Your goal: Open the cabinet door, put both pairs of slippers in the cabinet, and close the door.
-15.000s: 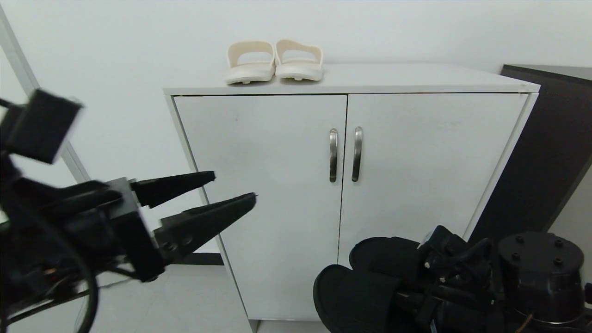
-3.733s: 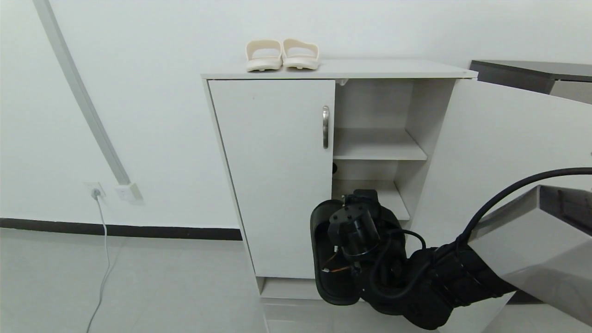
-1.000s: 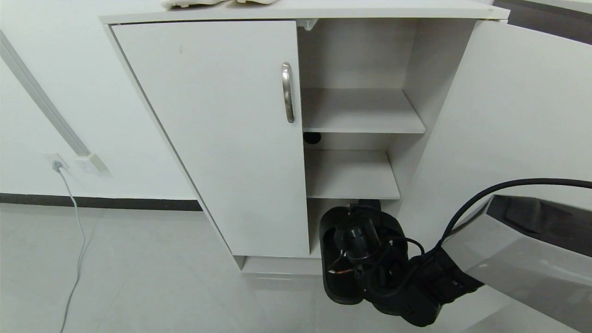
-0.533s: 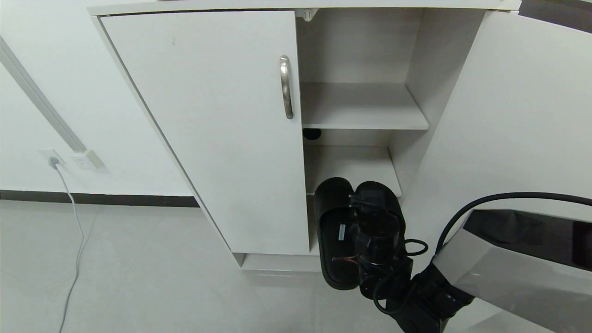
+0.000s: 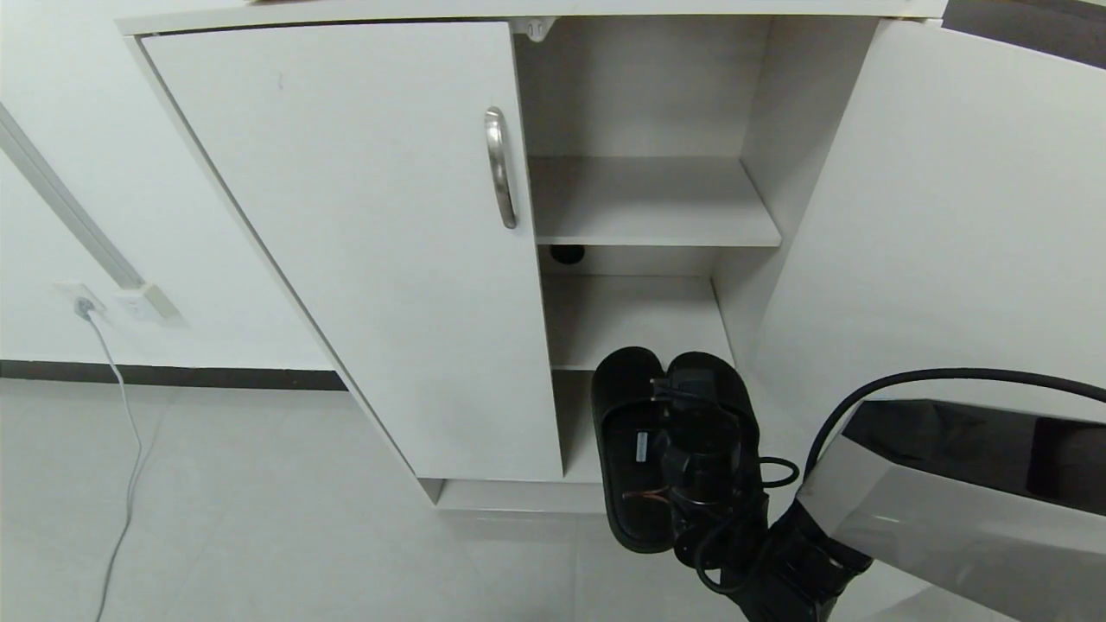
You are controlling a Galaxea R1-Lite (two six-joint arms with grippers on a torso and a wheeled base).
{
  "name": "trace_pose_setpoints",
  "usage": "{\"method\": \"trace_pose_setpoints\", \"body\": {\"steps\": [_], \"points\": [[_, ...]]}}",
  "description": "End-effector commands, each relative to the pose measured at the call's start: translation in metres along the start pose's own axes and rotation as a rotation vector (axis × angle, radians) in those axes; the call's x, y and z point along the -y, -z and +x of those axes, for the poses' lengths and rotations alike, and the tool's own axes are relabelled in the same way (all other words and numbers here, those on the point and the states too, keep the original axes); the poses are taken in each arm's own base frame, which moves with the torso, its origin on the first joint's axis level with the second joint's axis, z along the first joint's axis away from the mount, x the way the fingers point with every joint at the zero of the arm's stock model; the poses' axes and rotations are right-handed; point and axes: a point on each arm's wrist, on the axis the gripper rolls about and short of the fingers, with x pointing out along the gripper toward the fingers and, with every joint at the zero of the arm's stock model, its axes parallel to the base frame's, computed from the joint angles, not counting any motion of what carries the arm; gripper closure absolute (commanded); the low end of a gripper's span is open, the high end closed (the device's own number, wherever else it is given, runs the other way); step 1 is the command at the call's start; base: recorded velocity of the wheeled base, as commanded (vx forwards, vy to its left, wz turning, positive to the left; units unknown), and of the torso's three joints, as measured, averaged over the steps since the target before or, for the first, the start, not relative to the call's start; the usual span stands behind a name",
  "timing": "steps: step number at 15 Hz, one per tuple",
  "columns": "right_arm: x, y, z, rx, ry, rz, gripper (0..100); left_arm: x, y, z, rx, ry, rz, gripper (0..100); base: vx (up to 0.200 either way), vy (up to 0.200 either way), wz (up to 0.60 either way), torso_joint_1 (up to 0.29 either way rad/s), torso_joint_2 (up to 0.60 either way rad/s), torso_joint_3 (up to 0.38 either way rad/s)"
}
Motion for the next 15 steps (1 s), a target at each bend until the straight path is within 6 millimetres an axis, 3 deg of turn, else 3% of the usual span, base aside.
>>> {"method": "trace_pose_setpoints", "body": {"steps": [1, 4, 11, 15], "points": [[-0.001, 0.002, 0.0, -0.004, -0.003, -0.005, 100, 0.0, 0.0, 0.0, 0.001, 0.001, 0.001, 100, 0.0, 0.0, 0.0, 0.0, 0.0, 0.0], [-0.004, 0.012, 0.005, -0.011, 0.0, -0.013, 100, 0.0, 0.0, 0.0, -0.001, -0.002, 0.001, 100, 0.0, 0.0, 0.0, 0.0, 0.0, 0.0], [-0.011, 0.031, 0.049, 0.012, 0.042, 0.011, 100, 0.0, 0.0, 0.0, -0.001, -0.002, 0.004, 100, 0.0, 0.0, 0.0, 0.0, 0.0, 0.0], [-0.014, 0.034, 0.052, 0.004, 0.043, 0.005, 100, 0.0, 0.0, 0.0, -0.001, -0.002, 0.005, 100, 0.0, 0.0, 0.0, 0.0, 0.0, 0.0]]}}
